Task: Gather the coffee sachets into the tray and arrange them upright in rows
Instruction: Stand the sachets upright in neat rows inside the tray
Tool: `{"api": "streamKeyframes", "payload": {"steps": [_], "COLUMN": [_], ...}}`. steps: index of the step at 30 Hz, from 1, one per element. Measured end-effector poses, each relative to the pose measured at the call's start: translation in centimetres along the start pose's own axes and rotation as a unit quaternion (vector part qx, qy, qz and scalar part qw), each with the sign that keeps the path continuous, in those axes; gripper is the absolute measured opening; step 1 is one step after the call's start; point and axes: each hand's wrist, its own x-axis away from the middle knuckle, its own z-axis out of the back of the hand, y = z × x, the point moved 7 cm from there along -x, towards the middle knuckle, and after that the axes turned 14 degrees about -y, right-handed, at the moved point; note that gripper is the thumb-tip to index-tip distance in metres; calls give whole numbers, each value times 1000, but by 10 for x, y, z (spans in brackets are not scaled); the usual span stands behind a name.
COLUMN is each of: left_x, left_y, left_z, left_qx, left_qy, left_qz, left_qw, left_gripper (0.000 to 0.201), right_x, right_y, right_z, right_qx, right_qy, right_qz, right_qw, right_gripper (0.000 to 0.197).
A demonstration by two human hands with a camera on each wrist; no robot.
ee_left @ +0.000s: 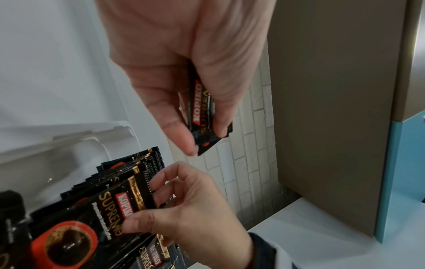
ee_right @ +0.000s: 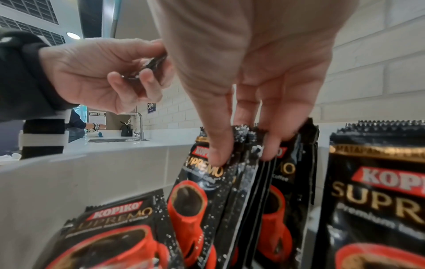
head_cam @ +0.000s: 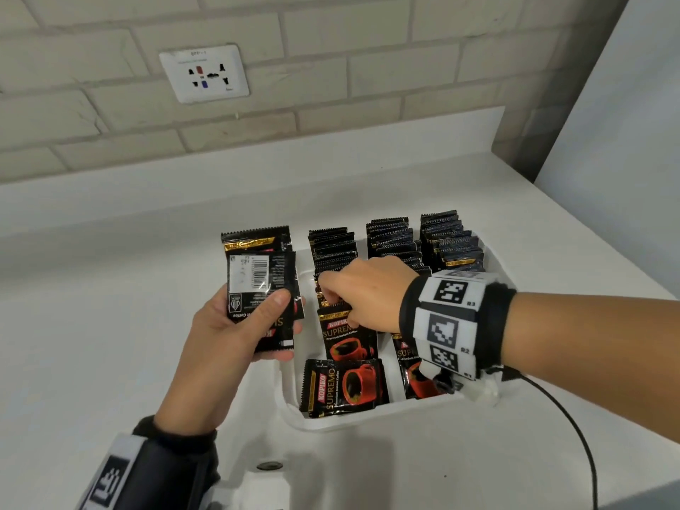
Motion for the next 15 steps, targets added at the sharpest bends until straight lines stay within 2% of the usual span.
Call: {"api": "streamKeyframes", "payload": {"steps": [9, 12, 15], "left_x": [-3, -4, -4], "left_y": [-17, -20, -21], "left_z": [6, 2, -7], "left_qx": [52, 84, 93], "left_qy": [9, -9, -32], "left_qz": [45, 60, 70], "left_qw": [998, 995, 993], "left_gripper": [19, 28, 30], "right_x": [2, 14, 35], "right_y": [5, 13, 28], "right_z": [5, 19, 39], "right_qx": [21, -21, -98], "right_qy": [25, 42, 82], "right_qz": [2, -22, -43], "right_qw": [999, 999, 991], "right_gripper": [34, 34, 26]}}
